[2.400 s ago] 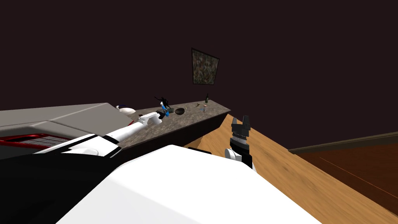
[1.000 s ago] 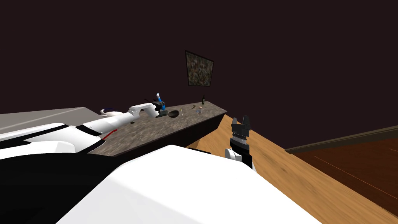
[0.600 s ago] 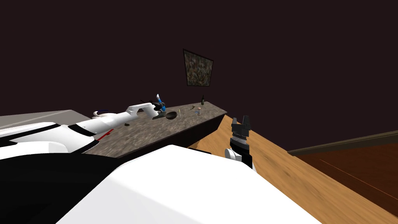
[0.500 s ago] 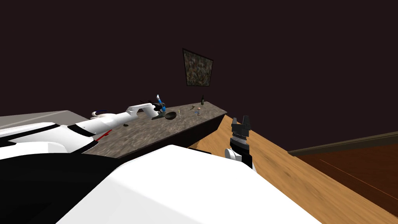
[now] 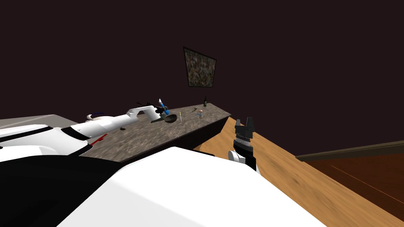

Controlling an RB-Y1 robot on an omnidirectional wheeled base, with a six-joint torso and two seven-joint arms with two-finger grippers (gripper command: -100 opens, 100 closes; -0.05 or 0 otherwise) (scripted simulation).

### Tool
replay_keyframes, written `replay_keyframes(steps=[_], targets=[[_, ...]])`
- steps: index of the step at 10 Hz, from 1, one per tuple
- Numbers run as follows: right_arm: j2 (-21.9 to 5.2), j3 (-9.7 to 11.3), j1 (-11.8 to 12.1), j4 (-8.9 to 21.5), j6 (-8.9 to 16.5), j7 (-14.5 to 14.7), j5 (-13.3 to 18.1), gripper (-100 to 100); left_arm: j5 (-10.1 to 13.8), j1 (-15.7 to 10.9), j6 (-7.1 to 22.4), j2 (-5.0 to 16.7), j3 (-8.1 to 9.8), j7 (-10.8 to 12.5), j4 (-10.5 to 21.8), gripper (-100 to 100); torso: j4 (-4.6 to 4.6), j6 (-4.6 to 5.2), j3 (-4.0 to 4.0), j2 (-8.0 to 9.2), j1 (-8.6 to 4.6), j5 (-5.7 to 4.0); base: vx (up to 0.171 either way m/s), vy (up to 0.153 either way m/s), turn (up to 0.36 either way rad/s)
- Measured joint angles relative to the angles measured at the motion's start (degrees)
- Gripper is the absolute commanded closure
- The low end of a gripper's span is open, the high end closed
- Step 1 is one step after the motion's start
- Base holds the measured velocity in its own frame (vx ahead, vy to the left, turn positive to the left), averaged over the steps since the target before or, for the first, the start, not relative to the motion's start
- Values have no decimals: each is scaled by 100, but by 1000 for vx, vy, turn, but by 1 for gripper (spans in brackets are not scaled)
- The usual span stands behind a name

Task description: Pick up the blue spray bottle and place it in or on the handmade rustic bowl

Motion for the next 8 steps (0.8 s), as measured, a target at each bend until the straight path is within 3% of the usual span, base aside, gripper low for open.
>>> replay_keyframes(steps=[3, 4, 8], targets=[[0, 0, 0, 0, 0, 0, 0, 0, 304, 158, 21, 5, -3, 12, -76, 100, 5, -3, 10, 17, 10, 2, 41, -17, 17], [0, 0, -1, 0, 0, 0, 0, 0, 318, 163, 21, 1, -7, 14, -74, -100, 8, 0, 16, 26, 11, -1, 0, 0, 0], [0, 0, -1, 0, 0, 0, 0, 0, 318, 163, 21, 1, -7, 15, -74, -100, 12, -1, 24, 39, 13, -1, 0, 0, 0]])
